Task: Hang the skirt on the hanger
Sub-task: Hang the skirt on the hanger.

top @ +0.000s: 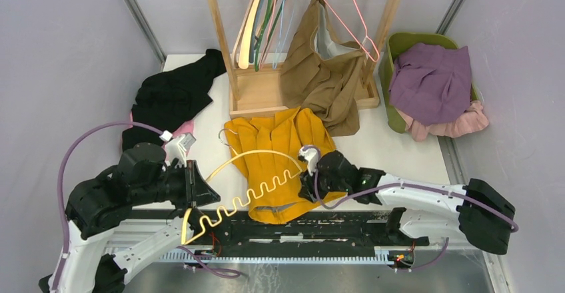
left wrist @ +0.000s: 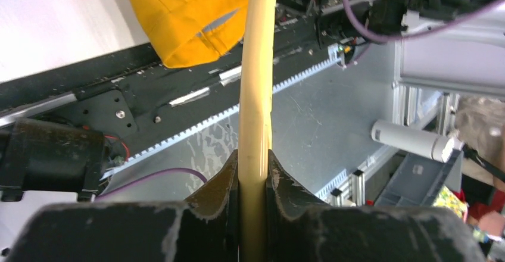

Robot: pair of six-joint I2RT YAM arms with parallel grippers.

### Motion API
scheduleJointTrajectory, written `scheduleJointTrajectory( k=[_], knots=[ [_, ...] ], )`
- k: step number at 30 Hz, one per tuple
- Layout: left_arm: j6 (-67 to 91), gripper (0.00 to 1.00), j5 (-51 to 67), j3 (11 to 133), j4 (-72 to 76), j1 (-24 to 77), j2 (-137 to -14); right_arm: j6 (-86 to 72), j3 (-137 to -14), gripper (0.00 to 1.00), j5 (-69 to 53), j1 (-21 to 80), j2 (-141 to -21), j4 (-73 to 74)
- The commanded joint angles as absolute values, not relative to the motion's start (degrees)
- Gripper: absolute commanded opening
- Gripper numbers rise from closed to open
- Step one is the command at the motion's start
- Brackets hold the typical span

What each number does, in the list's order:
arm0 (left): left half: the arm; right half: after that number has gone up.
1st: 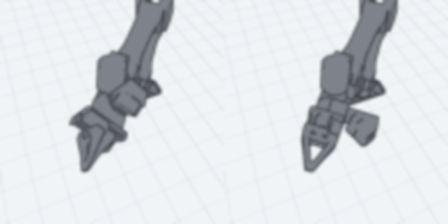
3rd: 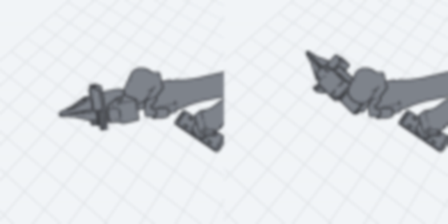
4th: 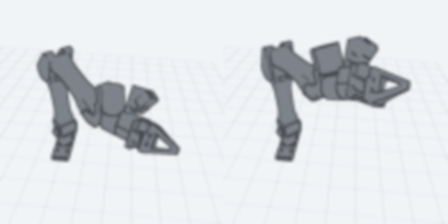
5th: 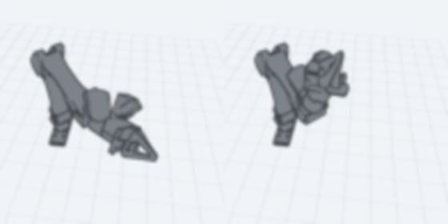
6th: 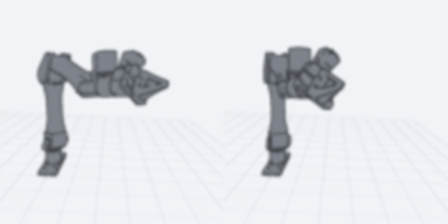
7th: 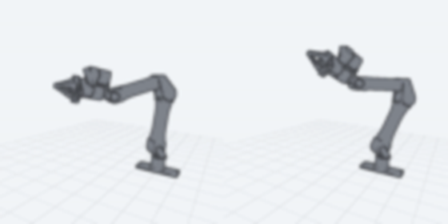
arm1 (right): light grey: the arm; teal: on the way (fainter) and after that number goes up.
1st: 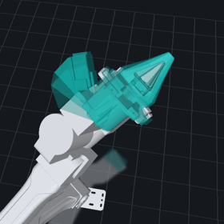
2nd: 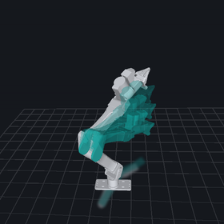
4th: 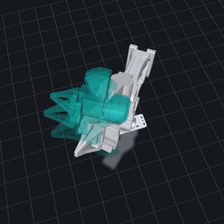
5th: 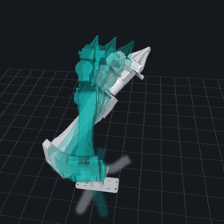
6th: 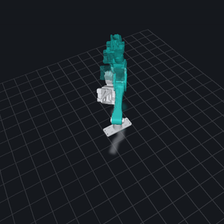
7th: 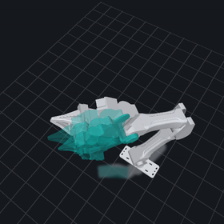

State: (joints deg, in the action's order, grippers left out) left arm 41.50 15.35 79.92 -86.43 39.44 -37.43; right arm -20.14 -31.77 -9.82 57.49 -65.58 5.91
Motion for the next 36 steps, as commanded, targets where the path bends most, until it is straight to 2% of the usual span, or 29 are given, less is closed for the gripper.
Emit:
scheduleJointTrajectory(
  k=[1, 6, 18, 30, 36],
  knots=[
    [45.77, 0.03, 7.51, 83.36, -83.82, 40.06, -37.86, -20.65, -28.95, 0.46, -1.12, 64.71, -66.73, -12.17],
    [46.74, 0.03, 0.99, 85.21, -83.49, 40.08, -37.99, -19.60, -29.72, 0.45, 6.70, 70.94, -71.32, -15.79],
    [46.06, 0.03, 0.10, 84.81, -83.32, 40.07, -37.56, -13.41, -38.26, 0.48, 21.19, 83.22, -82.96, -9.47],
    [46.05, 0.03, 0.26, 85.49, -83.62, 40.06, -37.51, -12.65, -44.64, 0.50, 31.32, 85.34, -91.64, -4.04],
    [45.85, 0.03, 0.48, 85.81, -83.65, 40.03, -37.98, -13.31, -44.33, 0.50, 32.49, 85.37, -92.87, -4.59]
  ],
)
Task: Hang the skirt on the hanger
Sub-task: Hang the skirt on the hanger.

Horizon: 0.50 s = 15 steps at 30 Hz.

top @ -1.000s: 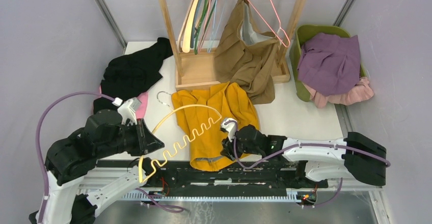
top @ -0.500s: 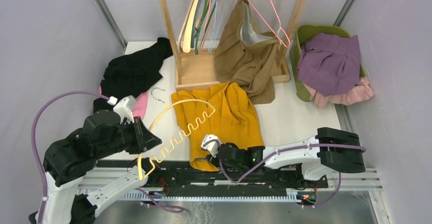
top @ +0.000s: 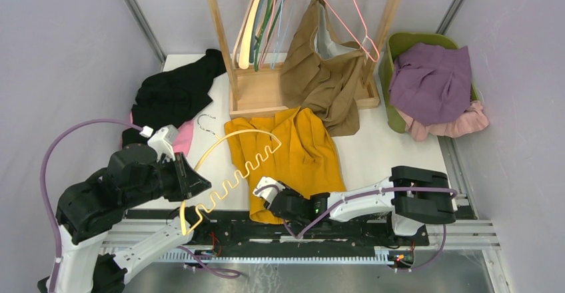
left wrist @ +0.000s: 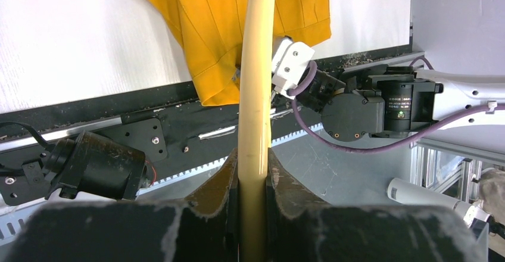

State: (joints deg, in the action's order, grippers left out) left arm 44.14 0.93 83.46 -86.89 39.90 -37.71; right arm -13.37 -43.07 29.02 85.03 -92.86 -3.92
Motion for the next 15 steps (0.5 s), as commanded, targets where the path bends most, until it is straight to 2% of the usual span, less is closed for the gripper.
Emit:
scheduleJointTrajectory(
  k=[1, 10, 15],
  knots=[
    [45.85, 0.03, 0.44, 85.87, -83.64, 40.07, -38.05, -13.40, -43.99, 0.50, 32.04, 85.42, -92.65, -4.86],
    [45.48, 0.03, 1.13, 85.28, -83.03, 40.07, -38.44, -12.51, -37.33, 0.52, 26.70, 86.01, -85.69, -9.15],
    [45.44, 0.03, 1.33, 85.08, -82.92, 40.08, -38.39, -12.93, -36.76, 0.58, 27.21, 86.05, -83.85, -7.69]
  ],
)
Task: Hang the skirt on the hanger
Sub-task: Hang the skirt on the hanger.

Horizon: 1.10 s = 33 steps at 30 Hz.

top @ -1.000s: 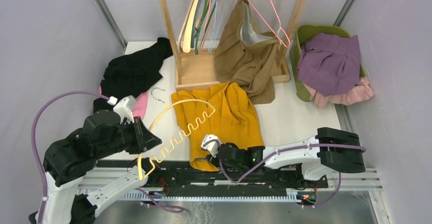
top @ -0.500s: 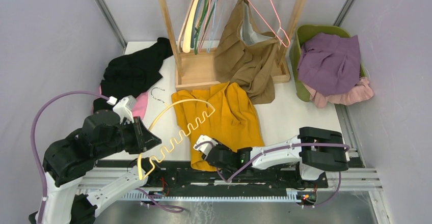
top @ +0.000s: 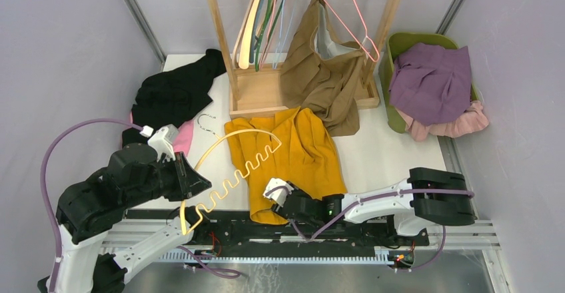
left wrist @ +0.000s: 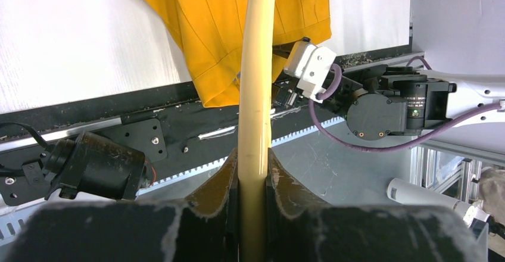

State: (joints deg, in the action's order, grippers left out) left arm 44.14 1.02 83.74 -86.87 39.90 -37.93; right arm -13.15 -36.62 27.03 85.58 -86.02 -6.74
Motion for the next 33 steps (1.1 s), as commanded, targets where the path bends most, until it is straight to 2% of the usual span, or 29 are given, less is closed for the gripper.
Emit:
scheduleJointTrajectory(
  k=[1, 9, 20, 24, 26, 29, 33],
  knots=[
    [45.44, 0.03, 1.44, 85.00, -82.87, 40.08, -38.41, -13.00, -37.11, 0.58, 28.05, 86.01, -84.34, -7.07],
    [45.44, 0.03, 1.88, 85.40, -82.74, 40.07, -38.33, -14.02, -42.19, 0.59, 29.65, 84.44, -90.28, -1.40],
    [45.37, 0.03, 2.02, 85.33, -82.79, 40.05, -38.13, -16.13, -42.93, 0.37, 28.17, 78.55, -87.99, -1.35],
    [45.29, 0.03, 2.11, 85.33, -82.72, 40.07, -38.09, -15.75, -43.29, 0.35, 26.36, 76.97, -87.26, -1.73],
    [45.26, 0.03, 2.06, 85.30, -82.74, 40.03, -38.07, -15.65, -43.25, 0.38, 24.82, 76.44, -86.62, -2.43],
    [45.28, 0.03, 2.11, 85.19, -82.65, 40.10, -38.14, -15.58, -43.82, 0.53, 22.49, 75.51, -86.75, -2.73],
    [45.26, 0.03, 2.37, 85.23, -82.47, 40.08, -38.23, -15.36, -44.53, 0.57, 22.29, 74.80, -87.42, -1.83]
  ],
)
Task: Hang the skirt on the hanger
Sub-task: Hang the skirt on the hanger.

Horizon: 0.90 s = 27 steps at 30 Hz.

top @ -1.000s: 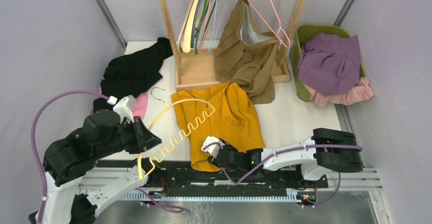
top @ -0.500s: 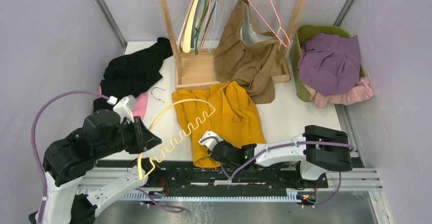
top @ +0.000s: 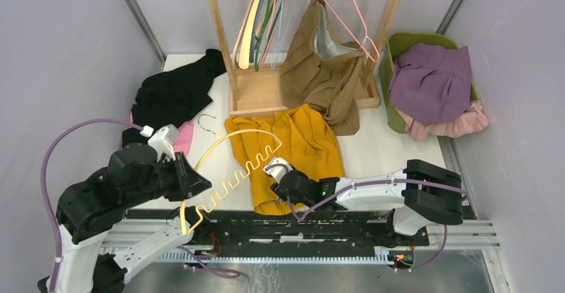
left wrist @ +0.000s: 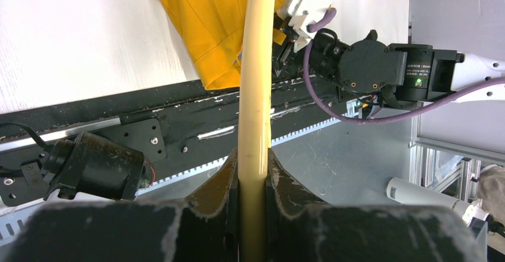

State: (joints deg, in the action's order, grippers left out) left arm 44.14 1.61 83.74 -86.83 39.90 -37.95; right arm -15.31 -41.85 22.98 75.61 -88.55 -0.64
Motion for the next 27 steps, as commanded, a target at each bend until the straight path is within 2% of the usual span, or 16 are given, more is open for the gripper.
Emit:
scheduleJointTrajectory(
  k=[1, 6, 8, 9, 12, 17, 27],
  knots=[
    [45.24, 0.03, 2.37, 85.32, -82.46, 40.08, -38.21, -15.49, -44.23, 0.56, 22.32, 74.47, -87.31, -1.89],
    [45.17, 0.03, 2.44, 85.34, -82.60, 40.08, -38.31, -15.87, -43.68, 0.55, 22.15, 72.25, -87.36, -1.27],
    [45.17, 0.03, 2.43, 85.43, -82.46, 40.08, -38.40, -15.82, -43.79, 0.51, 22.21, 71.70, -87.23, -1.02],
    [45.25, 0.03, 2.52, 85.43, -82.40, 40.08, -38.40, -15.75, -44.02, 0.47, 22.34, 71.47, -87.25, -0.79],
    [45.34, 0.03, 2.88, 85.43, -82.41, 40.08, -38.43, -15.33, -44.77, 0.26, 22.19, 70.84, -87.22, -0.01],
    [45.06, 0.03, 3.74, 86.52, -83.59, 40.08, -38.96, -14.59, -44.72, 0.02, 19.08, 70.58, -85.10, 0.04],
    [44.67, 0.03, 6.20, 86.61, -83.84, 40.08, -38.63, -15.28, -43.73, 0.01, 19.05, 68.51, -76.89, 2.72]
  ],
)
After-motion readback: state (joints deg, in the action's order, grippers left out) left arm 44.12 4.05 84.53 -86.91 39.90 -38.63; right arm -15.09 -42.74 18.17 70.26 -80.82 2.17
